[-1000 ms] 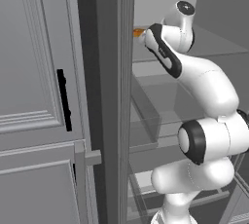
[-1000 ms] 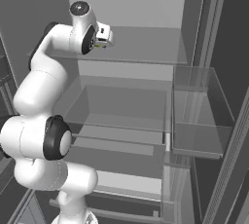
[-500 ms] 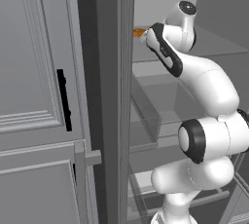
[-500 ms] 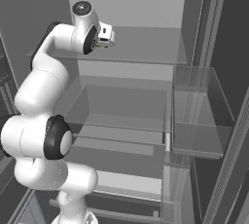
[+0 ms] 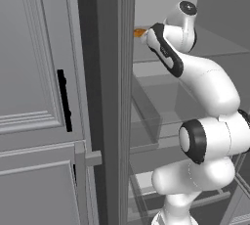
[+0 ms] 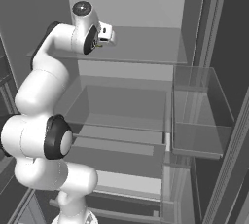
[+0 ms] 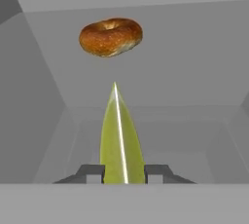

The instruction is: Grab a lemon wedge from the fridge and one ice cube from the ice bowl, and put them in the glass of lemonade.

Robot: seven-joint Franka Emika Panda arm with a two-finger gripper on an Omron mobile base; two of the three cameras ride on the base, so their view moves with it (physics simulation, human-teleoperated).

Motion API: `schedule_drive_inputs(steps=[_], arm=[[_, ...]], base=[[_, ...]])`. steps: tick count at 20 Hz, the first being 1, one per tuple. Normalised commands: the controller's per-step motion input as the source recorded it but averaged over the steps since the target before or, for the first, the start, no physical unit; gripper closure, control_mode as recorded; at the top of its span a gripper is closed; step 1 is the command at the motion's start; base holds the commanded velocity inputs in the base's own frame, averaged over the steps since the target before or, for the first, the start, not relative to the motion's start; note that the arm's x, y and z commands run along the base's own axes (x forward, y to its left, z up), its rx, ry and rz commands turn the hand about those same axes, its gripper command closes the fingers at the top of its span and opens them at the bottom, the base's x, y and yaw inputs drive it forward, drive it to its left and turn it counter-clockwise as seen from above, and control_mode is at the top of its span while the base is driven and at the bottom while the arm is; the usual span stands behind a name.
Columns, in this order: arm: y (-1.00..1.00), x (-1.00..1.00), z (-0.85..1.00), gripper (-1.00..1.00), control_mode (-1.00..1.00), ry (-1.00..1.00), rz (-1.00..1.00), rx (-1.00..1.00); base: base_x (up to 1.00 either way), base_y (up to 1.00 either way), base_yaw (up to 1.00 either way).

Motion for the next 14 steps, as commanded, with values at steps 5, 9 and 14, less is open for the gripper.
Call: schedule_drive_inputs(steps=[5, 9, 14], arm=[[0.00, -0.09, 0.00, 1.00, -1.00, -0.09, -0.01, 0.00], [-0.18, -0.88, 0.04, 1.00, -1.00, -0.30, -0.01, 0.09], [-0.40, -1.00, 0.20, 1.00, -1.00, -0.57, -0.01, 0.22]], base=[[0.00, 0.00, 0.00], [0.00, 0.00, 0.00], [0.00, 0.00, 0.00]])
